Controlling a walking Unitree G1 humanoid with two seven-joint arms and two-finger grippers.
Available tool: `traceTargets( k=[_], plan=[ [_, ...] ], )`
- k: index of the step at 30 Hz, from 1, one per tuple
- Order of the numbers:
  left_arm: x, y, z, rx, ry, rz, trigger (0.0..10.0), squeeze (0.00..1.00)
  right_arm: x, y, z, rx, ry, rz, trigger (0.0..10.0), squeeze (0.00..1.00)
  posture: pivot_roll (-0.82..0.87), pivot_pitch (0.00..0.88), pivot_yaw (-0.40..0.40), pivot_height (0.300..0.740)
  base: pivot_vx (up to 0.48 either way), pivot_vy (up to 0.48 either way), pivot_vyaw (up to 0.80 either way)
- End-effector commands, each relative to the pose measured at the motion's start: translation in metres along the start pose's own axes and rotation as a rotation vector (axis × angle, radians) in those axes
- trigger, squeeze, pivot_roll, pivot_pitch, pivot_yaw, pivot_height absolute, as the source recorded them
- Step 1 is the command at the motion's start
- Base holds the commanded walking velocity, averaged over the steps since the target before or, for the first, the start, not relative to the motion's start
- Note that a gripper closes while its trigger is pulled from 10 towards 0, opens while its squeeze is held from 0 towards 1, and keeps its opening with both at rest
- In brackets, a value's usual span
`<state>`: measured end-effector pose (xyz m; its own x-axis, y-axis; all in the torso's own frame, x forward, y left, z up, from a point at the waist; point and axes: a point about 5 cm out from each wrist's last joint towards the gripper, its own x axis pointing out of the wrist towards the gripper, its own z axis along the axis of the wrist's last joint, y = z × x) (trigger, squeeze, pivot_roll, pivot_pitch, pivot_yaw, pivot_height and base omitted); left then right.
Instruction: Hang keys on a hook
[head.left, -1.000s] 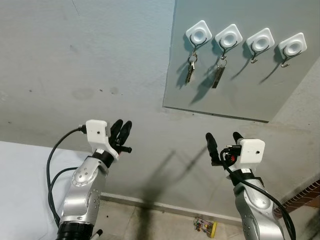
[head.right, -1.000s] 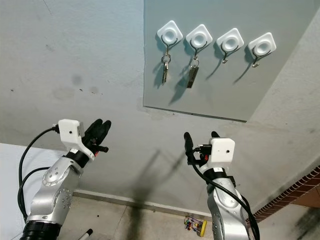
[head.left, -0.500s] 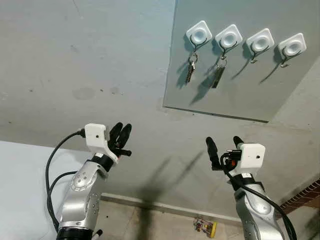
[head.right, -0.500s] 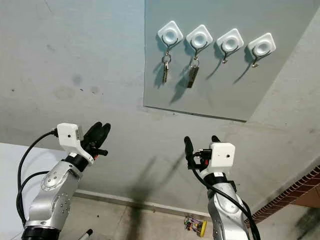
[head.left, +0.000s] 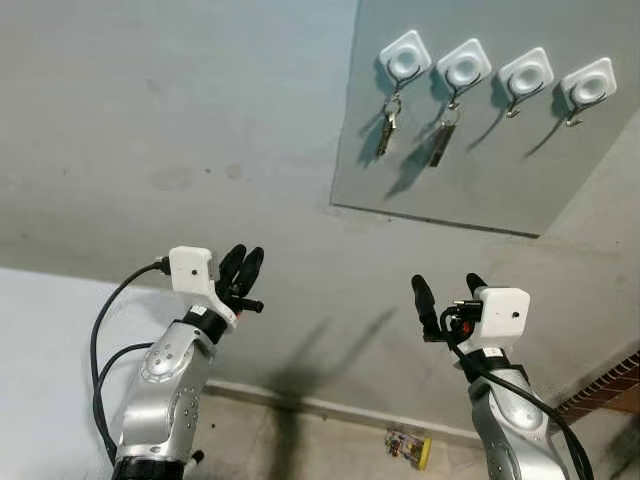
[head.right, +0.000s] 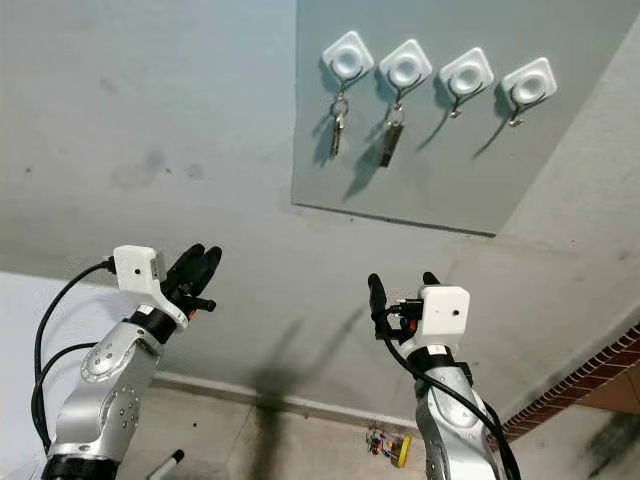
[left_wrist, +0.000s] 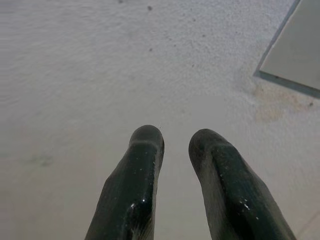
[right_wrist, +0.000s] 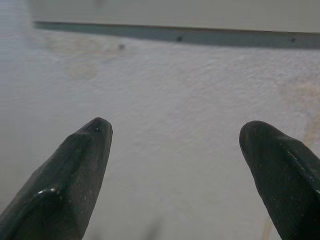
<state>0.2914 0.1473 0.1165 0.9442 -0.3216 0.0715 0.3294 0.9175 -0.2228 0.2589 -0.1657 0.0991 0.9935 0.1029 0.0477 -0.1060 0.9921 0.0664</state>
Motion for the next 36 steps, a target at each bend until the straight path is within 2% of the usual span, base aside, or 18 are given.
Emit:
traceTargets(
  k=[1,26,36],
  plan=[
    [-0.0006,-0.0013,0.0038,0.003,-0.01,-0.002,10.0,0.0,-0.0013,-0.0006,0.0024,-0.005,-0.002,0.001,10.0,0.0,-0.08,0.0,-0.034,0.74,-0.311,0.0,0.0],
    [0.0016,-0.0006,0.0072,0.009,-0.014,-0.005,10.0,0.0,0.0,0.0019,0.0016,0.009,-0.001,0.002,10.0,0.0,-0.08,0.0,-0.031,0.74,-0.28,0.0,0.0],
    [0.0034,-0.0006,0.0104,0.012,-0.028,-0.01,10.0,0.0,-0.0005,0.0026,0.0004,0.0,0.006,0.007,10.0,0.0,-0.08,0.0,-0.028,0.74,0.0,0.0,0.0]
  ],
)
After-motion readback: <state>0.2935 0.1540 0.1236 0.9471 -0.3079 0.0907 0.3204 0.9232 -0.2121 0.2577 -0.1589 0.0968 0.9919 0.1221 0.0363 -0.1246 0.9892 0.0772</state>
